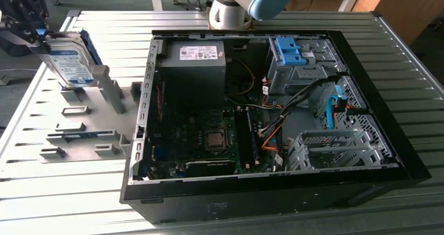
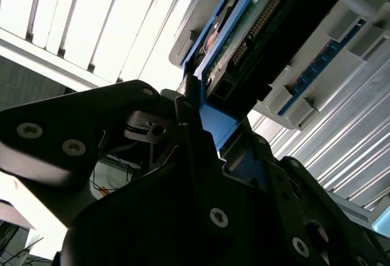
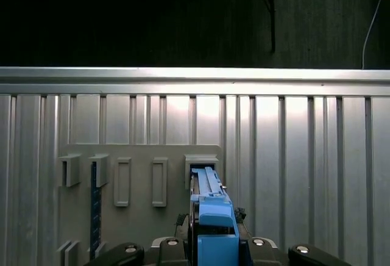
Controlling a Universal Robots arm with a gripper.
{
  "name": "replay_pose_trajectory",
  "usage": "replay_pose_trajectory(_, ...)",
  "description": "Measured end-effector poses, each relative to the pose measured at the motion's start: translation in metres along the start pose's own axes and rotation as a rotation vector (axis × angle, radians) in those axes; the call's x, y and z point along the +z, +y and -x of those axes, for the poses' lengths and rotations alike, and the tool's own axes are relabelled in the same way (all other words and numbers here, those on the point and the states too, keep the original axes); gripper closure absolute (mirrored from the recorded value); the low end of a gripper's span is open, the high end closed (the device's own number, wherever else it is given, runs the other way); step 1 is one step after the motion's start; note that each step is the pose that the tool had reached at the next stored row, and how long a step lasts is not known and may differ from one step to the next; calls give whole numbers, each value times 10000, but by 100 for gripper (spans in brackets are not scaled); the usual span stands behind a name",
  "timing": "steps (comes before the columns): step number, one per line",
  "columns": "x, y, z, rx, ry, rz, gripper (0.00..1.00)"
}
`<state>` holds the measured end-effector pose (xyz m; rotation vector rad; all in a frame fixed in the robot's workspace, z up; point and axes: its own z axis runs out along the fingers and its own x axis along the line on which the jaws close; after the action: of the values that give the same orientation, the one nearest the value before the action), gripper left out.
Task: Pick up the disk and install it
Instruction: 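Pick up the disk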
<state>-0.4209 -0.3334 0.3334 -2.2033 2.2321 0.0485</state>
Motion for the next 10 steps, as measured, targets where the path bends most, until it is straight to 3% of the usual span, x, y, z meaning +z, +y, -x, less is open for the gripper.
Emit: replay_pose_trajectory(10,-51,1,1,0,0,0,64)
